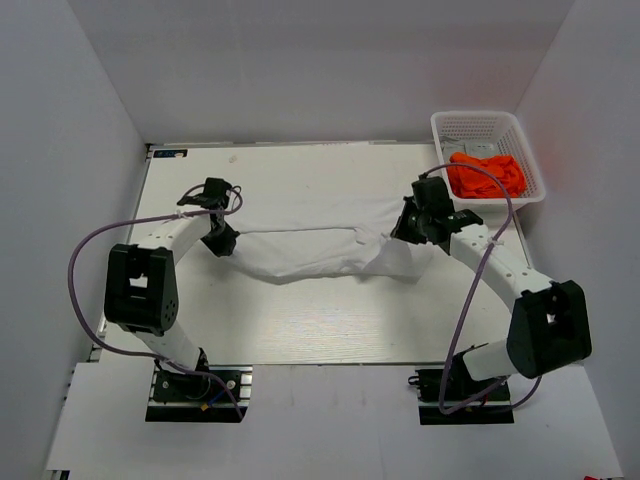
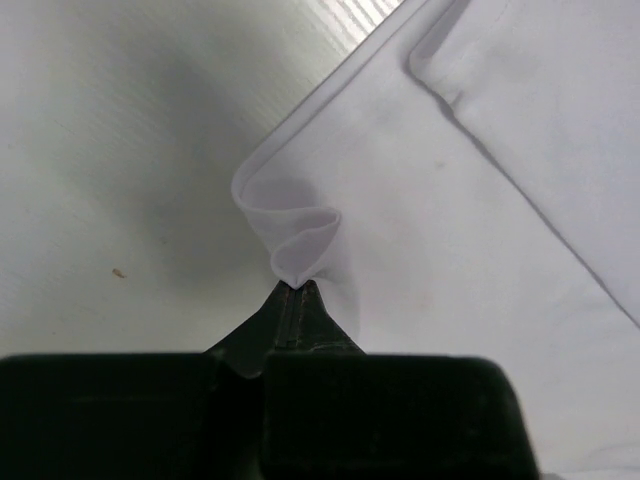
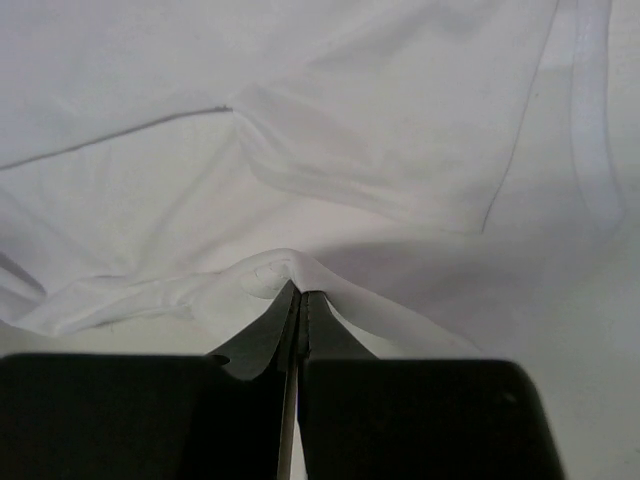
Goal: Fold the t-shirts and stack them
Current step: Fold the other side of the tshirt into a rectangle
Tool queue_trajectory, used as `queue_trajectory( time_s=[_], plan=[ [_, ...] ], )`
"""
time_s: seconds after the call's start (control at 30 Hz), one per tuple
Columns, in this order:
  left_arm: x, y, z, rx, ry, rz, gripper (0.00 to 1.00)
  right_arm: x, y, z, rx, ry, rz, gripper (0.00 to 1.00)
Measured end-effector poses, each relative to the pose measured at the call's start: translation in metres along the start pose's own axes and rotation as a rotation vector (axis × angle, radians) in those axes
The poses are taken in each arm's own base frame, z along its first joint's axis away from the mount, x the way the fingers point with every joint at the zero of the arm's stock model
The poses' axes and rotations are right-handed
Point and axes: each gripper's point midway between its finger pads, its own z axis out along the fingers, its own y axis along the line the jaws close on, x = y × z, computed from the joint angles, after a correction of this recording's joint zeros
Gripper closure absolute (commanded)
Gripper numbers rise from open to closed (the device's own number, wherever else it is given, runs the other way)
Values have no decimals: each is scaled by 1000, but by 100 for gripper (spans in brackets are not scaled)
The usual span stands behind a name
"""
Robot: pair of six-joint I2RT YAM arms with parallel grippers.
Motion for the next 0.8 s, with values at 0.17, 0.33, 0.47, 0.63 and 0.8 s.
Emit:
queue_trajectory(
  time_s=[0.17, 0.33, 0.47, 0.63, 0.8],
  plan=[
    [-13, -7, -1, -23, -7, -22, 100, -26, -9, 12, 19, -16, 25, 100],
    [-31, -15, 5, -40, -15, -60, 100, -43, -16, 28, 28, -11, 28, 100],
    [-41, -20, 16, -58, -10, -80, 100, -53, -20, 42, 27, -12, 29, 100],
    [-53, -33, 28, -59, -16, -89, 100, -68, -22, 63, 17, -17, 27, 100],
    [-70, -54, 45, -61, -36, -88, 82, -85, -23, 95, -1, -14, 3, 75]
  ],
)
